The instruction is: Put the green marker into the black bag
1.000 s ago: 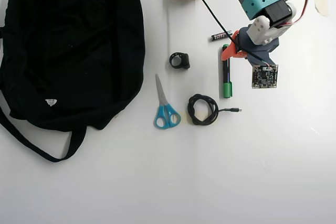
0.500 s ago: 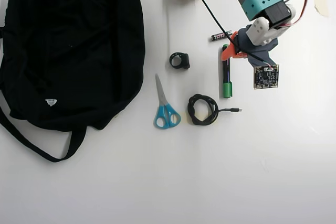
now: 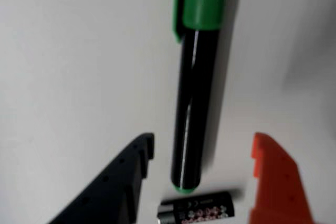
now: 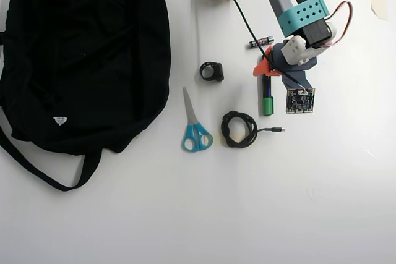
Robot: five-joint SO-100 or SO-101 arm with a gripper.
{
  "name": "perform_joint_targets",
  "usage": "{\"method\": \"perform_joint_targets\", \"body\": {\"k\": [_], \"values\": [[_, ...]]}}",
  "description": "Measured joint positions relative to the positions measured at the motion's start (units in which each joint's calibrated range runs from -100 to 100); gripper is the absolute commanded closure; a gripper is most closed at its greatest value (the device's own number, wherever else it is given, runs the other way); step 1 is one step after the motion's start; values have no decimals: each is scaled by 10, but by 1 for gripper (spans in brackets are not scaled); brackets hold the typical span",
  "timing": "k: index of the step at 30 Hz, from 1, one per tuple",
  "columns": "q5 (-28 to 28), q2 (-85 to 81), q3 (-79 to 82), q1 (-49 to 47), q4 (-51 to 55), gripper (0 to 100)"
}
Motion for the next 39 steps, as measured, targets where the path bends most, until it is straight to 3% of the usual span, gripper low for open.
{"method": "perform_joint_targets", "body": {"k": [39], "values": [[-17, 30, 0, -2, -18, 71]]}}
